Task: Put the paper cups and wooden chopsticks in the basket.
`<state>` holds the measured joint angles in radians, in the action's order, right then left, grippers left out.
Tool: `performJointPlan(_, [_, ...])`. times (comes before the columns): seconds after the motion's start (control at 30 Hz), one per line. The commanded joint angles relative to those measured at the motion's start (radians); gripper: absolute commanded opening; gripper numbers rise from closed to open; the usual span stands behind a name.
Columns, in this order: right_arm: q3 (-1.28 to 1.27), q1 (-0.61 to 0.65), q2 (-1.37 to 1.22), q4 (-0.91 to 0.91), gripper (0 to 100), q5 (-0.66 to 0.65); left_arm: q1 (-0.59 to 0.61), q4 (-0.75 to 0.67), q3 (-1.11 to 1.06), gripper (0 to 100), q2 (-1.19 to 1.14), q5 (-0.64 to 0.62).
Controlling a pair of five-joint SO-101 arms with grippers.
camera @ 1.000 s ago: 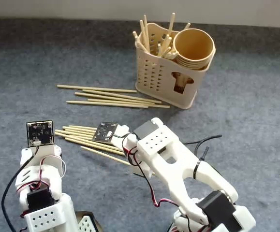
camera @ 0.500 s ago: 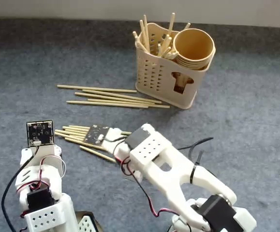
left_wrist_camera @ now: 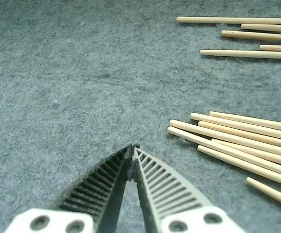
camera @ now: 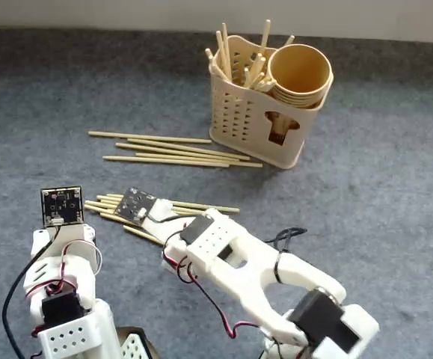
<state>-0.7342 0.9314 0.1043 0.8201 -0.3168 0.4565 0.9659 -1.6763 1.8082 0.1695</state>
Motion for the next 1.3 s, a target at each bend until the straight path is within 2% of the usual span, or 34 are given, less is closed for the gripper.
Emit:
performJointPlan(0.0, [0.090, 0.019, -0.079, -0.013, 15.6, 0.014, 0.007, 0.003, -0.019, 1, 0.001, 0.008])
performJointPlan(0.1, [0.137, 0.021, -0.162, -0.012, 14.7, 0.014, 0.007, 0.003, -0.019, 1, 0.001, 0.008])
performJointPlan(0.23, [0.177, 0.013, -0.203, -0.010, 0.2, 0.011, 0.008, 0.003, -0.019, 1, -0.001, 0.008])
performJointPlan(0.5, [0.193, 0.015, -0.200, 0.174, 0.4, 0.008, 0.010, 0.003, -0.019, 1, -0.001, 0.008])
performJointPlan(0.63, [0.193, 0.015, -0.189, 0.211, 0.4, 0.008, 0.010, 0.003, -0.019, 1, -0.002, 0.008])
performJointPlan(0.83, [0.171, -0.013, 0.030, 0.220, 0.4, 0.008, 0.012, 0.003, -0.019, 1, -0.002, 0.008])
performJointPlan(1.0, [0.054, -0.079, 0.228, 0.173, 0.4, 0.006, 0.012, 0.005, -0.019, 1, -0.002, 0.008])
performJointPlan(1.27, [-0.048, -0.087, 0.518, 0.142, 0.4, 0.012, 0.012, 0.005, -0.019, 1, -0.002, 0.008])
